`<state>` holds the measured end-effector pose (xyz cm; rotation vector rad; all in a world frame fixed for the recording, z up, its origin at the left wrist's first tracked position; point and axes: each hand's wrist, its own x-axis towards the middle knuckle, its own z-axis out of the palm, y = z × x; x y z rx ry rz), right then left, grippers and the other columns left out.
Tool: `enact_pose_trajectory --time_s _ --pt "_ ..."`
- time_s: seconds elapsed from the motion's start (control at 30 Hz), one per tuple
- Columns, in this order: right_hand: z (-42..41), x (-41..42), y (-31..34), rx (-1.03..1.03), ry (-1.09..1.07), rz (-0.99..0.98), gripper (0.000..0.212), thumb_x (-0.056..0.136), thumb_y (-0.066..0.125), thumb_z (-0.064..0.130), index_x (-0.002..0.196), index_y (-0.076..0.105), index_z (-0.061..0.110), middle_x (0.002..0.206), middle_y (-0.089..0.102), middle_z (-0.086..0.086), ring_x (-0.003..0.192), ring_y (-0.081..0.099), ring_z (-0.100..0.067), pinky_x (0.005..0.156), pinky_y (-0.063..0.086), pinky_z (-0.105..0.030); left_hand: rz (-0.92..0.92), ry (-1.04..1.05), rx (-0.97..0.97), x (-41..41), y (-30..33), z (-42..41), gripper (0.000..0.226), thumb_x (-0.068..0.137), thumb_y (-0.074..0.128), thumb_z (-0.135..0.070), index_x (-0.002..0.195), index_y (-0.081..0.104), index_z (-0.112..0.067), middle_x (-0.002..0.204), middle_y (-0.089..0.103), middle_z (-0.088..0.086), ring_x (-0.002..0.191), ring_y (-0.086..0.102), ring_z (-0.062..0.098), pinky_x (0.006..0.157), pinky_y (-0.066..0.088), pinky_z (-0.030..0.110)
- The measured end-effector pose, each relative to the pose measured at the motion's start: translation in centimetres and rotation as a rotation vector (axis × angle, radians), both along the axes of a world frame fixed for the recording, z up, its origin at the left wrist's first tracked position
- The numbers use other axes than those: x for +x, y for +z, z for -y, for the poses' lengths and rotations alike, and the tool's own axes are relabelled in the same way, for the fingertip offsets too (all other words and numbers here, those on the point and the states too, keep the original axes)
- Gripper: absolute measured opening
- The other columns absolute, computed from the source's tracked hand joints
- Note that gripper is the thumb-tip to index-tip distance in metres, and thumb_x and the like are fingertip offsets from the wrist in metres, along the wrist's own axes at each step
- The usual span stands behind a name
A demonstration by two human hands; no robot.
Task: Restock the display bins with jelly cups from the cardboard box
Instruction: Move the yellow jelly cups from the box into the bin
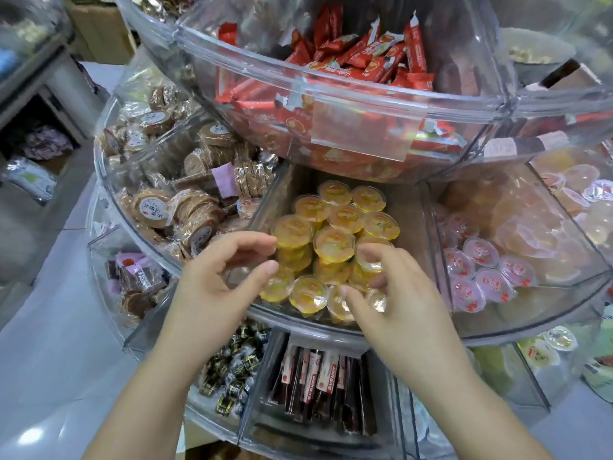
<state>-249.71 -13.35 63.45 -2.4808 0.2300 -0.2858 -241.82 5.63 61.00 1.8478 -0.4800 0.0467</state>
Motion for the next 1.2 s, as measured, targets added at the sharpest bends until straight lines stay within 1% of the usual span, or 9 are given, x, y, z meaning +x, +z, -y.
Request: enact_pose_trajectory --time_s 0.3,0.5,0.67,0.73,0.83,0.93,1.03,1.1,1.2 --pt "-14.7 -1.0 -6.9 0.421 0.637 -0.434 0.02 0.087 0.059 0.03 0.107 0.06 0.032 0.09 0.061 0.011 0.068 0.052 -0.004 0.062 0.039 -0.007 -0.344 0.544 -0.121 -8.9 -9.9 -12.2 0.035 0.084 0.063 -0.006 0.077 0.068 -0.039 0.079 0.07 -0.019 0.072 0.063 -0.007 0.065 0.044 0.001" --pt "-21.8 -7.0 -26.1 0.177 0.857 -1.021 0.028 0.089 0.056 0.027 0.115 0.057 0.018 0.099 0.066 -0.002 0.082 0.057 -0.013 0.066 0.037 -0.023 -0.822 0.76 0.011 -18.8 -27.8 -18.9 0.032 0.086 0.059 0.002 0.075 0.063 -0.027 0.078 0.068 -0.006 0.075 0.064 0.01 0.068 0.046 0.011" --pt "-21.8 -10.6 -45.7 -0.104 0.77 -1.37 0.033 0.093 0.051 0.025 0.125 0.047 0.016 0.117 0.061 -0.003 0.097 0.057 -0.019 0.065 0.042 -0.015 -1.083 0.628 0.213 -24.8 -44.1 -20.3 0.023 0.085 0.056 -0.001 0.087 0.065 -0.022 0.089 0.066 -0.009 0.094 0.065 0.016 0.072 0.04 0.008" --pt "-20.7 -11.4 -53.2 -0.243 0.691 -1.405 0.03 0.093 0.048 0.021 0.122 0.053 0.016 0.12 0.062 -0.007 0.105 0.059 -0.022 0.08 0.047 -0.023 -1.161 0.572 0.267 -25.6 -50.1 -20.4 0.019 0.086 0.055 -0.011 0.091 0.063 -0.027 0.099 0.066 -0.009 0.099 0.063 0.016 0.087 0.047 0.023" --pt "-20.3 -11.5 -61.7 -0.347 0.579 -1.426 0.026 0.093 0.048 0.025 0.115 0.058 0.017 0.113 0.064 -0.01 0.102 0.06 -0.026 0.079 0.046 -0.03 -1.164 0.446 0.36 -24.9 -58.2 -20.5 0.021 0.087 0.055 -0.018 0.107 0.059 -0.018 0.112 0.063 0.003 0.104 0.059 0.024 0.09 0.048 0.039" --pt "-21.3 -10.5 -68.0 -0.421 0.607 -1.275 0.029 0.089 0.053 0.023 0.118 0.055 0.017 0.115 0.063 -0.009 0.101 0.06 -0.027 0.08 0.048 -0.031 -1.037 0.36 0.472 -23.2 -64.7 -20.6 0.047 0.087 0.059 -0.018 0.131 0.044 -0.01 0.133 0.045 0.011 0.121 0.046 0.028 0.104 0.036 0.035" --pt "-23.3 -9.6 -73.8 -0.462 0.833 -1.055 0.064 0.086 0.053 0.011 0.143 0.028 0.023 0.151 0.029 -0.007 0.137 0.032 -0.027 0.111 0.032 -0.036 -0.976 0.33 0.516 -21.3 -70.7 -20.4 0.072 0.086 0.06 -0.02 0.145 0.02 -0.011 0.147 0.028 0.013 0.136 0.029 0.029 0.111 0.022 0.033" --pt "-24.7 -9.3 -76.3 -0.519 0.95 -1.022 0.073 0.086 0.051 0.007 0.147 0.017 0.027 0.157 0.01 0.001 0.144 0.009 -0.025 0.116 0.012 -0.038 -1.004 0.332 0.563 -20.5 -73.6 -19.8 0.073 0.09 0.055 -0.027 0.147 0.012 -0.015 0.15 0.023 0.012 0.139 0.022 0.028 0.114 0.018 0.035" --pt "-25.1 -9.5 -78.3 -0.638 1.023 -0.91 0.063 0.085 0.054 0.012 0.142 0.029 0.021 0.15 0.024 -0.001 0.14 0.014 -0.025 0.114 0.016 -0.038 -1.043 0.379 0.743 -20.3 -76.1 -18.9 0.058 0.093 0.044 -0.025 0.144 0.018 -0.016 0.142 0.028 0.012 0.132 0.029 0.029 0.11 0.023 0.037"
